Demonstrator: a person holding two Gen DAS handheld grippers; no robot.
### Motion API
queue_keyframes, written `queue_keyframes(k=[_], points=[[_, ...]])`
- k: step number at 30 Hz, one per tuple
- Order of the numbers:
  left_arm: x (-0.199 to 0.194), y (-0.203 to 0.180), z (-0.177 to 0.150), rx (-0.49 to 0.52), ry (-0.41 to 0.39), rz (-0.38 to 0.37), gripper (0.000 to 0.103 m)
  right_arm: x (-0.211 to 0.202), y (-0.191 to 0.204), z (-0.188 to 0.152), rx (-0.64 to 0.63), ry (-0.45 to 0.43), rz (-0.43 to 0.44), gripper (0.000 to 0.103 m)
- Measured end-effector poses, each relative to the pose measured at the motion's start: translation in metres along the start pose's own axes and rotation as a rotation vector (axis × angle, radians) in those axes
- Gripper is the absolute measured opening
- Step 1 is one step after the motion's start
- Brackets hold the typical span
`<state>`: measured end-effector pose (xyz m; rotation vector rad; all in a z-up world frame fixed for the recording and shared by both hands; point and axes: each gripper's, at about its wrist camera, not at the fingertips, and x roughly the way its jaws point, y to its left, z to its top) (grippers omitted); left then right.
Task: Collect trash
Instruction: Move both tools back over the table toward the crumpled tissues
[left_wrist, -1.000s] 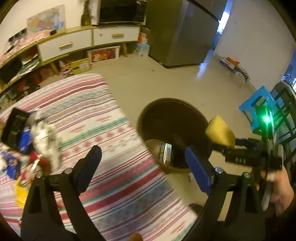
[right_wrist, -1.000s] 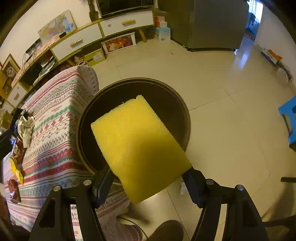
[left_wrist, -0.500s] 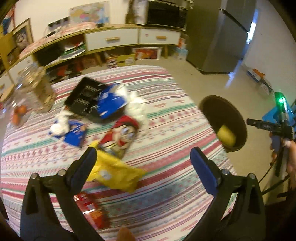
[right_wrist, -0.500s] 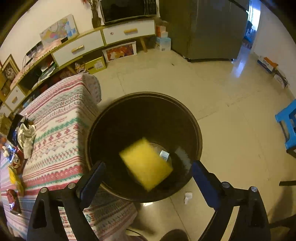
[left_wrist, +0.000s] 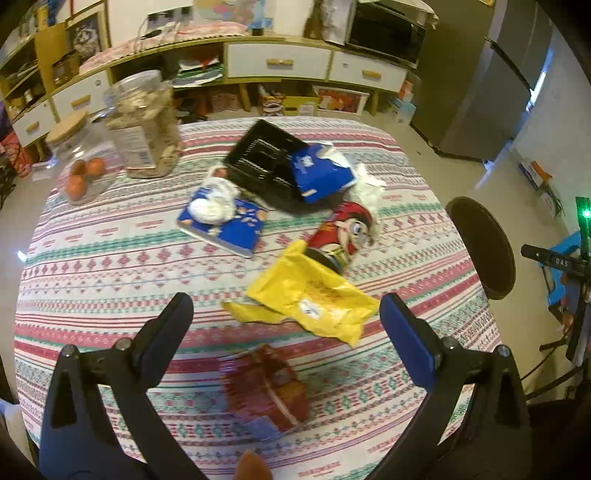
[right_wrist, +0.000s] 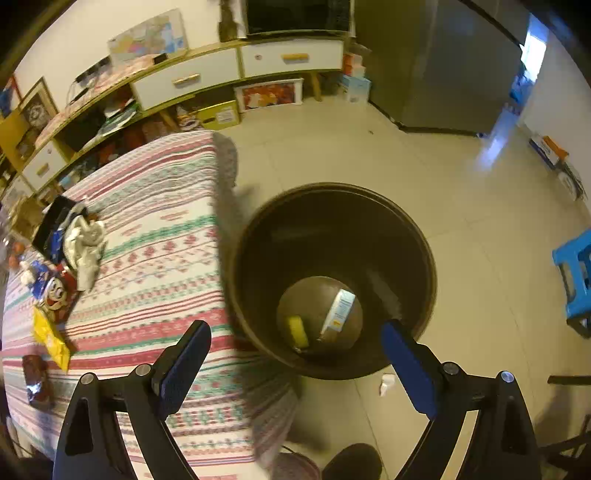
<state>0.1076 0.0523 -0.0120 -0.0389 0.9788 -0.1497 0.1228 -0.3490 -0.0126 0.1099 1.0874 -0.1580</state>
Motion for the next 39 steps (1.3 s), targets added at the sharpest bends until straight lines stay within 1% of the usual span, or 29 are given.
queue_keyframes(k=[10,21,30,34,37,39], points=[[-0.009,0.034,-0.003,-0.053,-0.009,0.021,0.101,-0.013,0.062,-0.004,-0.128,-0.033,0.033,0.095],[-0.009,0.070,-0.007,-0.118,0.000,0.063,0.101,-0.014,0.117,-0.008,-0.189,-0.039,0.089,0.095],[0.012,0.089,0.000,-0.159,0.029,0.084,0.101,-0.008,0.150,-0.007,-0.223,-0.034,0.112,0.095],[0.024,0.089,0.009,-0.148,0.017,0.108,0.100,-0.003,0.159,-0.006,-0.222,-0.028,0.123,0.095],[0.037,0.087,0.018,-0.133,0.009,0.122,0.101,0.001,0.165,-0.004,-0.229,-0.030,0.112,0.095],[0.045,0.086,0.023,-0.142,0.015,0.120,0.101,0.004,0.168,-0.003,-0.229,-0.025,0.115,0.095]])
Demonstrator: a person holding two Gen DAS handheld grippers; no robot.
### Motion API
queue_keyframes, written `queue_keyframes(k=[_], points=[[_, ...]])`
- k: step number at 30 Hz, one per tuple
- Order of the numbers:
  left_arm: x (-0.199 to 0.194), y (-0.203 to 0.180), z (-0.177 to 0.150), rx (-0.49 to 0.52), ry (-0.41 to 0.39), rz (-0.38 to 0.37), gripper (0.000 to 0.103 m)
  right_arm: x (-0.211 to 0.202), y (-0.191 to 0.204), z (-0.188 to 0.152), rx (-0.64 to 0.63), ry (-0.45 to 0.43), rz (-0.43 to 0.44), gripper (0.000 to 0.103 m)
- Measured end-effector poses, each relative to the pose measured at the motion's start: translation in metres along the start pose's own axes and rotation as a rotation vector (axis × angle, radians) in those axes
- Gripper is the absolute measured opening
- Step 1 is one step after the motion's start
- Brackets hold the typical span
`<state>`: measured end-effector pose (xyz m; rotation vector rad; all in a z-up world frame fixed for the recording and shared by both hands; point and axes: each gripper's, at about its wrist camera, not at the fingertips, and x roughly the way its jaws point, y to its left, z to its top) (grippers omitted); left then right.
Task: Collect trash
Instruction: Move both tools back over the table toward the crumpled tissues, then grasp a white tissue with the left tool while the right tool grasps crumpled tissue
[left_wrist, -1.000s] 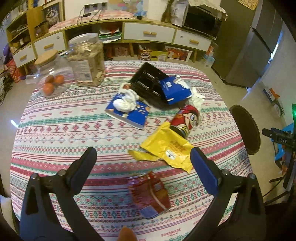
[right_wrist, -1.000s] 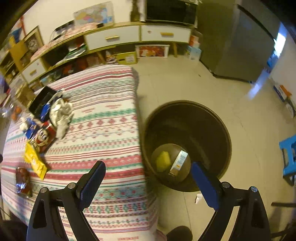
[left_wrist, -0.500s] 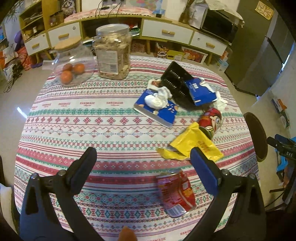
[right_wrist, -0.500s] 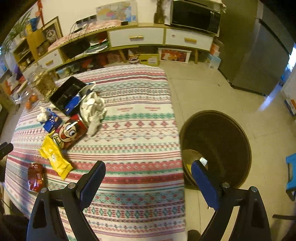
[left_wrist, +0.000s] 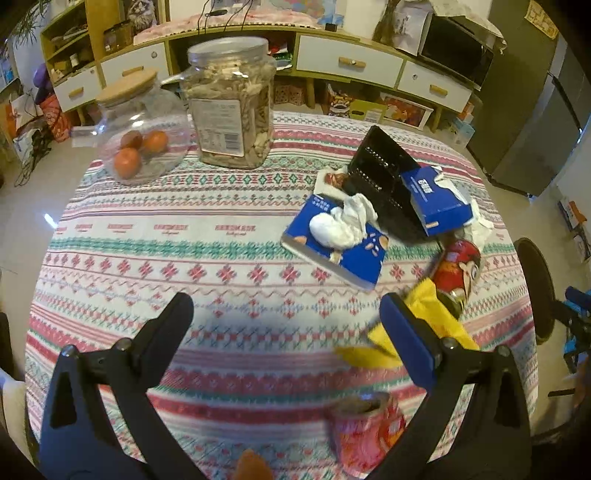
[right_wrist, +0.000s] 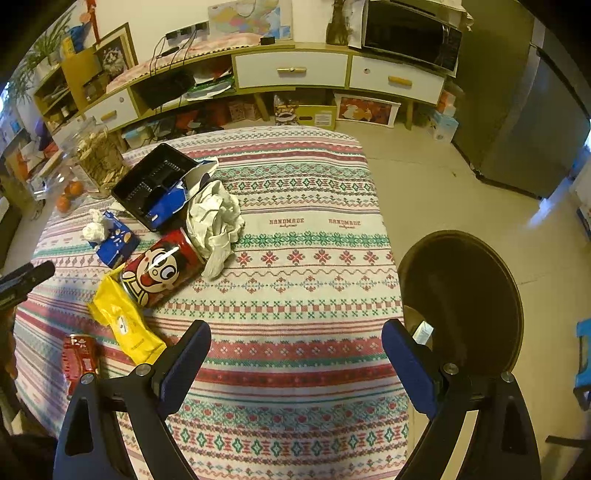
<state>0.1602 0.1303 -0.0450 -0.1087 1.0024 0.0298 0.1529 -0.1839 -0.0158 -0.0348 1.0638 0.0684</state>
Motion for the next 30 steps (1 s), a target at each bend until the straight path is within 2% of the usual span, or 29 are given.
queue_keyframes(k=[7,11,13,15,20,23,25,27,30], points=[[0.024,-0.009,0.017,-0.081,0.021,-0.031,0.100,0.011,0.000,0.008,0.021,0.010,0.004,0.095],[0.033,-0.013,0.023,-0.108,0.032,-0.061,0.095,0.017,-0.002,0.012,0.020,0.015,-0.010,0.095],[0.039,-0.015,0.027,-0.122,0.039,-0.079,0.092,0.020,-0.004,0.014,0.027,0.019,-0.013,0.095],[0.042,-0.018,0.030,-0.130,0.038,-0.087,0.083,0.024,-0.008,0.015,0.037,0.025,-0.016,0.095],[0.050,-0.024,0.038,-0.152,0.021,-0.083,0.075,0.033,-0.014,0.018,0.050,0.039,-0.025,0.095],[0.056,-0.025,0.042,-0.179,0.020,-0.063,0.073,0.038,-0.016,0.019,0.056,0.047,-0.027,0.095],[0.062,-0.025,0.045,-0.195,0.027,-0.047,0.067,0.040,-0.017,0.019,0.057,0.053,-0.028,0.095],[0.066,-0.025,0.046,-0.203,0.035,-0.029,0.055,0.042,-0.018,0.019,0.055,0.057,-0.032,0.095],[0.069,-0.026,0.048,-0.209,0.034,-0.004,0.046,0.045,-0.018,0.018,0.050,0.063,-0.038,0.095]])
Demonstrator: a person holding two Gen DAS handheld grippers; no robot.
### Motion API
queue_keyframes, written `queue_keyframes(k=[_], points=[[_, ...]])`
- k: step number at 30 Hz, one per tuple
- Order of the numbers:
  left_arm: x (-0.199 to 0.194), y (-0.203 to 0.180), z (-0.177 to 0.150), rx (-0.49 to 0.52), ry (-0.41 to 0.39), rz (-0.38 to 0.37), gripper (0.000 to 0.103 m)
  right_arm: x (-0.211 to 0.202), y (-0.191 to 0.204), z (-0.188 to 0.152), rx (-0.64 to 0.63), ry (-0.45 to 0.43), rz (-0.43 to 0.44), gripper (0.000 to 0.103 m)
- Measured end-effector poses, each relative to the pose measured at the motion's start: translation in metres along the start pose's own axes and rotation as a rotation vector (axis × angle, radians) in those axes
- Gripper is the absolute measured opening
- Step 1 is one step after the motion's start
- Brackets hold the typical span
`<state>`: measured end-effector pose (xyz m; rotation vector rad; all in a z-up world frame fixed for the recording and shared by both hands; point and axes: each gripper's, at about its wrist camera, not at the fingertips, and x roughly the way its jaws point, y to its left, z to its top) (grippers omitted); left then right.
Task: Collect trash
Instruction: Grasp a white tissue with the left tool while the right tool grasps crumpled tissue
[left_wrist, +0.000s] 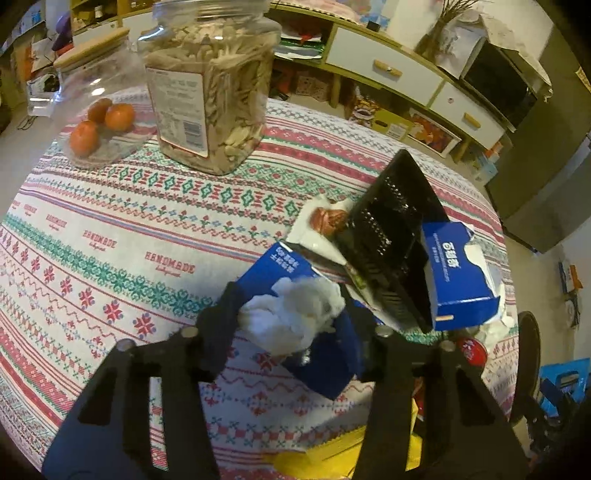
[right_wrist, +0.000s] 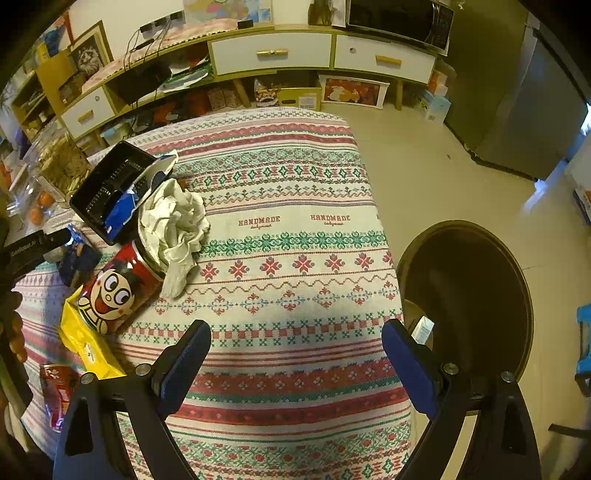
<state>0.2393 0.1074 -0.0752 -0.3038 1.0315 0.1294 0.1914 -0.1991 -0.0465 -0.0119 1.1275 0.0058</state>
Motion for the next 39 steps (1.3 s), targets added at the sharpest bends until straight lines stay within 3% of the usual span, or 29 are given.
queue_keyframes(k=[9,21,32,38,39], points=[[-0.003,0.002,0.001,0.003,0.024,-0.028,0.037,0.000,0.009,0.001,-0.027,-0.004,-0.010,0.095],[-0.043,0.008,-0.006,0.052,0.013,-0.111,0.037,0.005,0.043,0.008,-0.033,-0.003,0.050,0.095],[-0.066,0.009,-0.017,0.107,-0.005,-0.113,0.037,0.019,0.063,0.039,-0.005,-0.064,0.097,0.095],[-0.065,0.013,-0.017,0.093,0.001,-0.111,0.037,0.048,0.073,0.055,0.031,-0.043,0.173,0.084],[-0.065,0.014,-0.017,0.092,0.004,-0.111,0.037,0.052,0.073,0.056,0.038,-0.040,0.184,0.077]])
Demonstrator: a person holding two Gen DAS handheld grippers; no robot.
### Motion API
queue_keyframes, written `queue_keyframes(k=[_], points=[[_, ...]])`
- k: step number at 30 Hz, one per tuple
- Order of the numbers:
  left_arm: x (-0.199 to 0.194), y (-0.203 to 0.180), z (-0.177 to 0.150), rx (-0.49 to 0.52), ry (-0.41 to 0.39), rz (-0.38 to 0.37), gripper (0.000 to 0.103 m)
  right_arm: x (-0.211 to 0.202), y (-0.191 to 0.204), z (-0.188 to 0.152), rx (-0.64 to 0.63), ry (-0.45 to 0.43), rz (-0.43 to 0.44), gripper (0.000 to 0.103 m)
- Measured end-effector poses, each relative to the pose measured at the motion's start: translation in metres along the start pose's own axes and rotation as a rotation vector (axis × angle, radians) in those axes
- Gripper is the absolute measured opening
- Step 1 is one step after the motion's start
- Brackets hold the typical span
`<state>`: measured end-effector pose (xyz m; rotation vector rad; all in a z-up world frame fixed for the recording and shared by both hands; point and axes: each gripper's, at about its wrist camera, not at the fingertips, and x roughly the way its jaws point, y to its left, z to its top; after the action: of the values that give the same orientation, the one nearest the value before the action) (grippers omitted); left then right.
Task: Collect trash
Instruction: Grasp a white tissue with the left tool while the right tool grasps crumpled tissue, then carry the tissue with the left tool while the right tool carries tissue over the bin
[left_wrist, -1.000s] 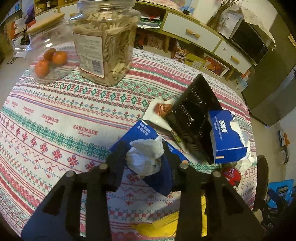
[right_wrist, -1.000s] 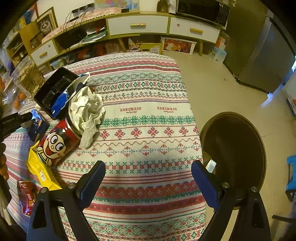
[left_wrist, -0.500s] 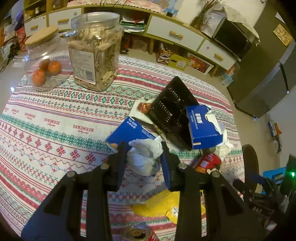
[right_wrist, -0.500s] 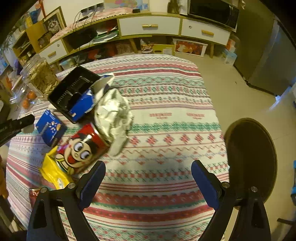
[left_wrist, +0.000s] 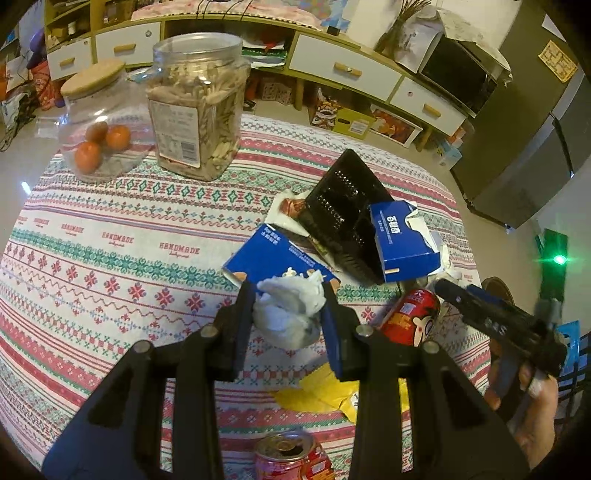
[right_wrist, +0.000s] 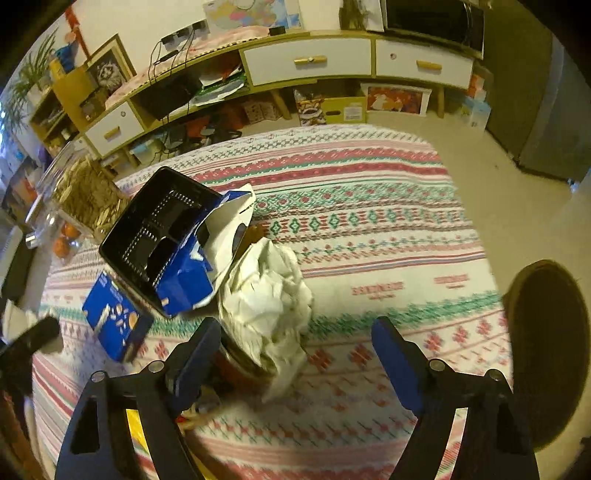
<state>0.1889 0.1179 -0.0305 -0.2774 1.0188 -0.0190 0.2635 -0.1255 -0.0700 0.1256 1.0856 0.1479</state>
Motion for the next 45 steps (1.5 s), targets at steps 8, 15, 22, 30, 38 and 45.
queue_keyframes(k=[8,15,22,30,38,45], points=[[0.003,0.005,0.000,-0.003,0.010,0.009,0.037,0.021,-0.005,0.004,0.065,0.016,0.122,0.058],[0.002,0.002,-0.002,0.007,0.009,0.011,0.037,0.020,0.003,0.001,0.029,0.011,0.131,0.032],[-0.004,-0.013,-0.008,0.034,-0.006,0.003,0.037,-0.002,-0.014,-0.004,0.034,0.001,0.106,0.028],[-0.009,-0.043,-0.015,0.083,-0.018,-0.026,0.037,-0.046,-0.047,-0.013,0.036,-0.034,0.050,0.028],[-0.008,-0.099,-0.029,0.176,-0.021,-0.078,0.037,-0.091,-0.095,-0.036,0.062,-0.045,-0.009,0.028],[-0.006,-0.147,-0.043,0.244,-0.021,-0.122,0.037,-0.126,-0.148,-0.061,0.076,-0.058,-0.081,0.028]])
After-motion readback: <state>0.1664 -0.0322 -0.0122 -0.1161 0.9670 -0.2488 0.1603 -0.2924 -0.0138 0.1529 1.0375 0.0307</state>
